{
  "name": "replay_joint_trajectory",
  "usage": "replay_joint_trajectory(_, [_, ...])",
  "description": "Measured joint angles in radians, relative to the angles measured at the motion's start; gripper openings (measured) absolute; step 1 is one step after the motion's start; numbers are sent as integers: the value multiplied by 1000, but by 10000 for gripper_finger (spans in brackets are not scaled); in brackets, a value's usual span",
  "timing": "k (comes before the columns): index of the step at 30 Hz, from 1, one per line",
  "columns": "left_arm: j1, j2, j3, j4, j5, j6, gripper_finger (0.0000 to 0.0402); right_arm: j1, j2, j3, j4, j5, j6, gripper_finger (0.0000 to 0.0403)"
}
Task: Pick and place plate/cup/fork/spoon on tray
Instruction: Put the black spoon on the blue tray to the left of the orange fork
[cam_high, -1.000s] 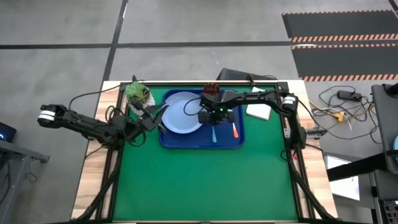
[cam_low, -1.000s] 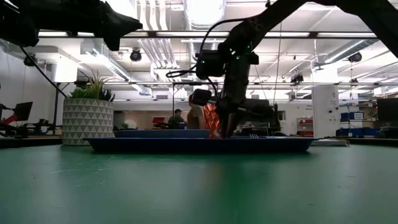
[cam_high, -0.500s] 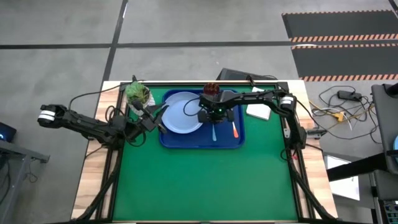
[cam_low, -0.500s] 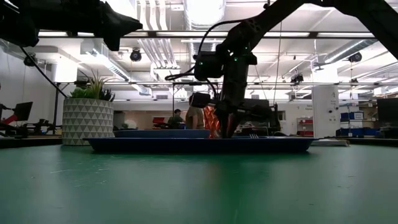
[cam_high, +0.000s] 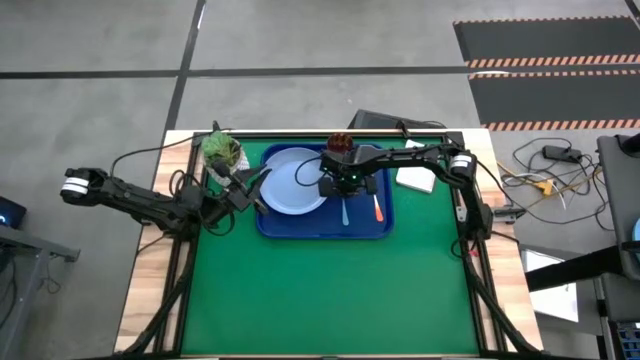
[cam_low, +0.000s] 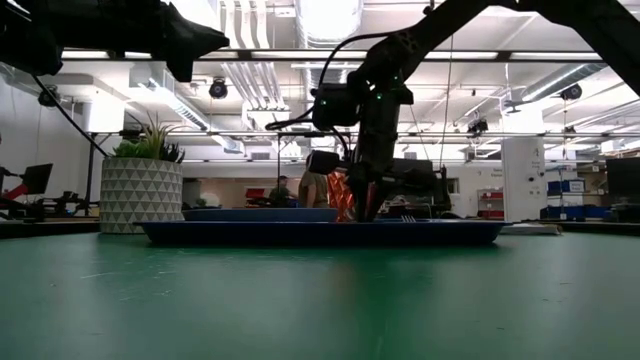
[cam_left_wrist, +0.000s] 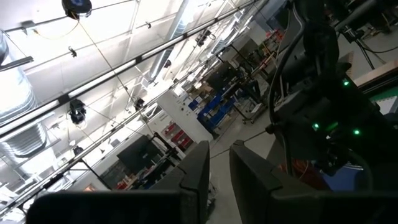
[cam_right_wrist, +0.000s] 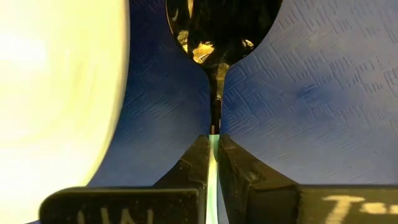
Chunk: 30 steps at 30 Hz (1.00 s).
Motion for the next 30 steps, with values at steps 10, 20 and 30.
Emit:
replay_joint_trajectory(10, [0,0,0,0,0,2,44,0,0,0,-1,5,3,13])
replay_joint_trajectory(20, [0,0,0,0,0,2,44,0,0,0,-10,14,5,13])
replay_joint_trajectory(30, [0,0,0,0,0,2,44,0,0,0,-18,-3,-11,13])
